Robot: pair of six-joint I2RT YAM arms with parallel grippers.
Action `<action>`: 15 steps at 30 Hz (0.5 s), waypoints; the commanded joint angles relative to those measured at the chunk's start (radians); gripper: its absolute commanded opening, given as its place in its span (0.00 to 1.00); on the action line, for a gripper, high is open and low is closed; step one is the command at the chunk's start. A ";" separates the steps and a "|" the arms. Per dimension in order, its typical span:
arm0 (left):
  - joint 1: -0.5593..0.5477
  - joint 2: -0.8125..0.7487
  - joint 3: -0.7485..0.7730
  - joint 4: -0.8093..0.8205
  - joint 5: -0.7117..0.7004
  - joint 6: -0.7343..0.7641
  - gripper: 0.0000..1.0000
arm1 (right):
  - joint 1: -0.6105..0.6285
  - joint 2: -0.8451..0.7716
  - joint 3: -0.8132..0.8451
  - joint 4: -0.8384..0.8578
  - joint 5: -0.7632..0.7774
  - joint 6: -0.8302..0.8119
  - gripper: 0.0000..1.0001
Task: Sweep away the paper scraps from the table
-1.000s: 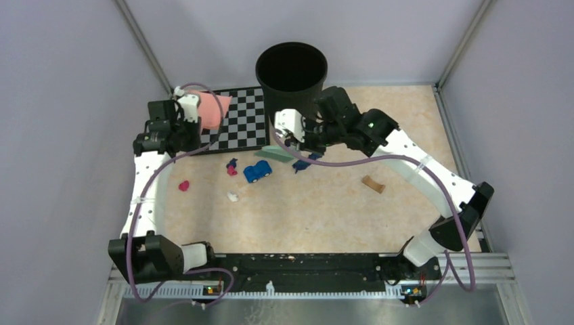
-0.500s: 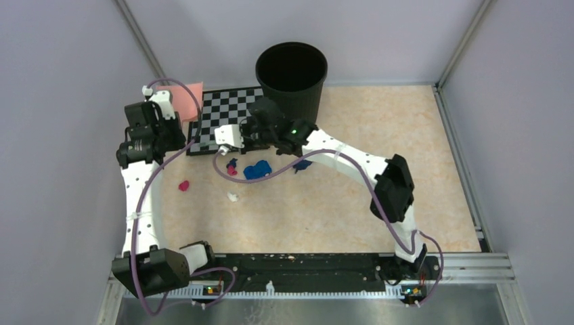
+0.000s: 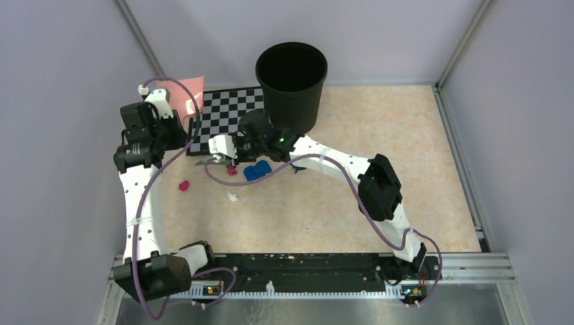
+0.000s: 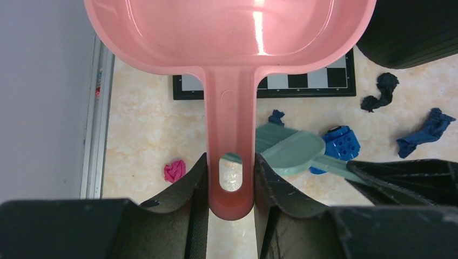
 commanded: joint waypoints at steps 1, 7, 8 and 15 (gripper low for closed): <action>0.009 -0.008 0.012 0.060 0.065 -0.018 0.00 | 0.019 -0.022 0.047 -0.059 -0.084 0.192 0.00; 0.010 -0.001 0.013 0.059 0.087 -0.017 0.00 | 0.017 -0.056 0.134 -0.291 -0.144 0.312 0.00; 0.011 0.001 0.015 0.060 0.090 -0.017 0.00 | 0.016 -0.071 0.133 -0.306 -0.150 0.329 0.00; 0.011 0.021 0.037 0.068 0.095 -0.018 0.00 | -0.021 -0.194 0.064 -0.238 -0.113 0.383 0.00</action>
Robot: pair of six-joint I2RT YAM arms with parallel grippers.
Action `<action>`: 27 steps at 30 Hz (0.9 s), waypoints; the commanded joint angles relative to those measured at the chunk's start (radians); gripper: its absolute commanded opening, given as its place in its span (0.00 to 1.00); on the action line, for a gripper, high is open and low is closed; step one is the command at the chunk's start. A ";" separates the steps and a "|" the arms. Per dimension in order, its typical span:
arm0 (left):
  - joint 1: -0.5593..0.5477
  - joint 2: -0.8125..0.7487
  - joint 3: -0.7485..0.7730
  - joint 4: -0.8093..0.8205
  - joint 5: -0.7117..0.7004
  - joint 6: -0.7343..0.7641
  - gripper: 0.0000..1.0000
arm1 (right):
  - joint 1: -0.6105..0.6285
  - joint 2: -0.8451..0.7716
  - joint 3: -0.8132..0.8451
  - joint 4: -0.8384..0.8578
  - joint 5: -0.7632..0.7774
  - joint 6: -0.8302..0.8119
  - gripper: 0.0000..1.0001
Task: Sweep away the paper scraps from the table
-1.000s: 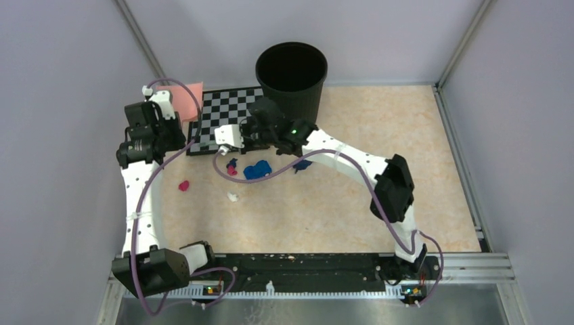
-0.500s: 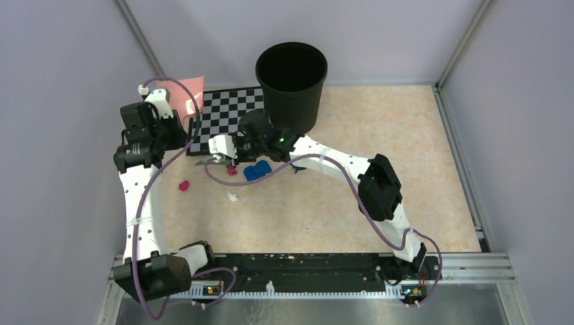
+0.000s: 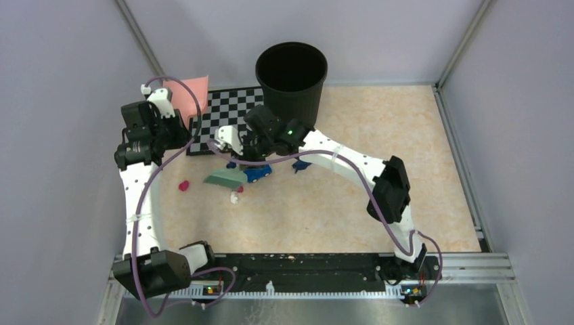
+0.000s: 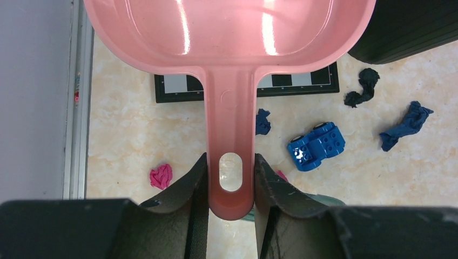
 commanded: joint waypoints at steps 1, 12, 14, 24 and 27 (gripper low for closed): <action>0.007 0.010 0.040 0.064 0.015 -0.010 0.00 | -0.025 -0.146 -0.020 0.099 0.031 0.042 0.00; 0.009 0.028 0.119 0.054 -0.004 0.001 0.00 | -0.006 0.034 0.001 0.404 0.279 -0.206 0.00; 0.010 0.027 0.121 0.054 0.003 -0.001 0.00 | -0.005 0.064 -0.014 0.436 0.294 -0.234 0.00; 0.017 0.029 0.120 0.074 0.038 -0.021 0.00 | -0.003 0.040 -0.120 0.332 0.115 -0.167 0.00; 0.021 0.033 0.110 0.078 0.044 -0.026 0.00 | -0.004 0.020 -0.090 0.202 -0.003 -0.159 0.00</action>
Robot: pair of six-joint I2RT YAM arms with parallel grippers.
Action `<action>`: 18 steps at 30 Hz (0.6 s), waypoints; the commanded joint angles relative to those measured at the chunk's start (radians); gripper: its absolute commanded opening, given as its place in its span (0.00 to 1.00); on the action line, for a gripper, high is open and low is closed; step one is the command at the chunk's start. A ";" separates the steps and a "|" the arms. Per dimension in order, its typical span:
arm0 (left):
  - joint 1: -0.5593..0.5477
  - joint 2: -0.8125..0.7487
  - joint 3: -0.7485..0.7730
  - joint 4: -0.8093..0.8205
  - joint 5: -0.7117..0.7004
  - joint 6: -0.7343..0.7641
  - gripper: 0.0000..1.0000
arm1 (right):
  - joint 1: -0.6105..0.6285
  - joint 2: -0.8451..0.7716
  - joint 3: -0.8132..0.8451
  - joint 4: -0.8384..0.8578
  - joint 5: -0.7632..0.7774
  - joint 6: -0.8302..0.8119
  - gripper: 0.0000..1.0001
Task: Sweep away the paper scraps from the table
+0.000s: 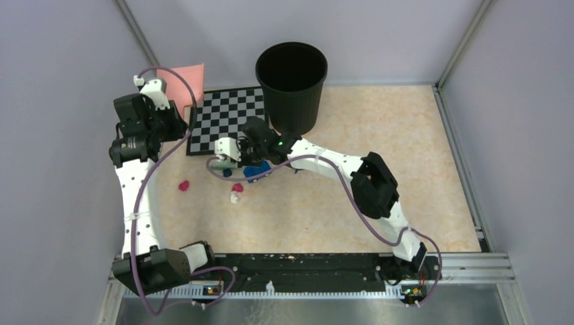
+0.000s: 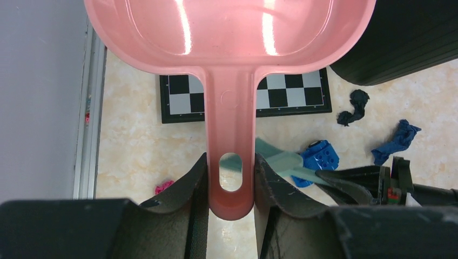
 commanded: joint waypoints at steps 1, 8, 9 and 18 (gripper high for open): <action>0.014 0.002 0.022 0.069 0.032 -0.018 0.00 | 0.012 -0.079 0.063 -0.180 -0.208 0.026 0.00; 0.019 0.006 0.012 0.076 0.059 -0.018 0.00 | 0.014 -0.128 0.090 -0.280 -0.254 0.063 0.00; 0.018 0.006 0.014 0.075 0.056 -0.018 0.00 | 0.012 -0.144 0.088 -0.259 -0.246 0.090 0.00; 0.018 0.019 0.086 0.077 0.009 0.005 0.00 | 0.007 -0.117 0.139 0.135 -0.068 0.530 0.00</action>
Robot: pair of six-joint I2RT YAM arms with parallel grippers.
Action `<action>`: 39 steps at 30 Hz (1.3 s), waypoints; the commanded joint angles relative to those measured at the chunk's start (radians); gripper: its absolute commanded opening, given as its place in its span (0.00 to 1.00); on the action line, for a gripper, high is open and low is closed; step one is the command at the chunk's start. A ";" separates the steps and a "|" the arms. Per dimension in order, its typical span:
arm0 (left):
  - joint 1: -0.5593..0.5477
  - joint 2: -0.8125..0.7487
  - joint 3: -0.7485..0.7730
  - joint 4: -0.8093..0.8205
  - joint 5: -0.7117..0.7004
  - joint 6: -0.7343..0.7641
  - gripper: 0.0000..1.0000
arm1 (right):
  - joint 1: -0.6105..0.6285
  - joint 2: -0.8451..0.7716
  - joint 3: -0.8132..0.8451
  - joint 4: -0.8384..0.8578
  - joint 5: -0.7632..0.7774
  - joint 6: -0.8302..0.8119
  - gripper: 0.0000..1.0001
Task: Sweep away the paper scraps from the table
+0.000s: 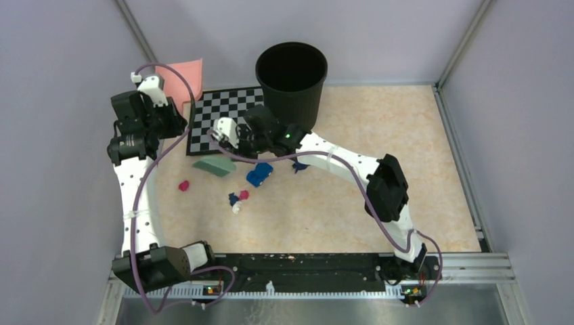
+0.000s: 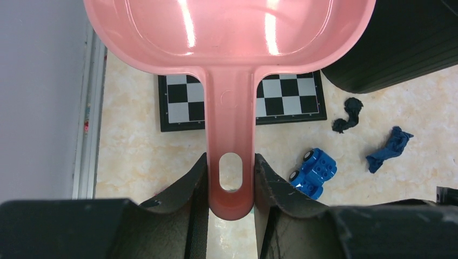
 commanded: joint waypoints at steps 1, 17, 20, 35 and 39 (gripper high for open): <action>0.008 0.006 0.085 0.064 -0.034 0.023 0.00 | 0.002 0.024 0.135 0.246 0.089 0.351 0.00; 0.008 -0.034 0.128 0.065 -0.006 0.069 0.00 | 0.013 0.373 0.292 0.481 0.046 1.294 0.00; 0.007 -0.072 0.096 0.053 0.024 0.072 0.00 | 0.015 0.408 0.317 0.389 0.150 1.343 0.00; 0.008 -0.128 0.026 -0.037 0.058 0.236 0.00 | -0.053 0.082 -0.220 0.215 0.074 1.094 0.00; 0.008 -0.113 0.033 -0.035 0.025 0.312 0.00 | -0.082 -0.017 -0.336 0.201 0.044 0.991 0.00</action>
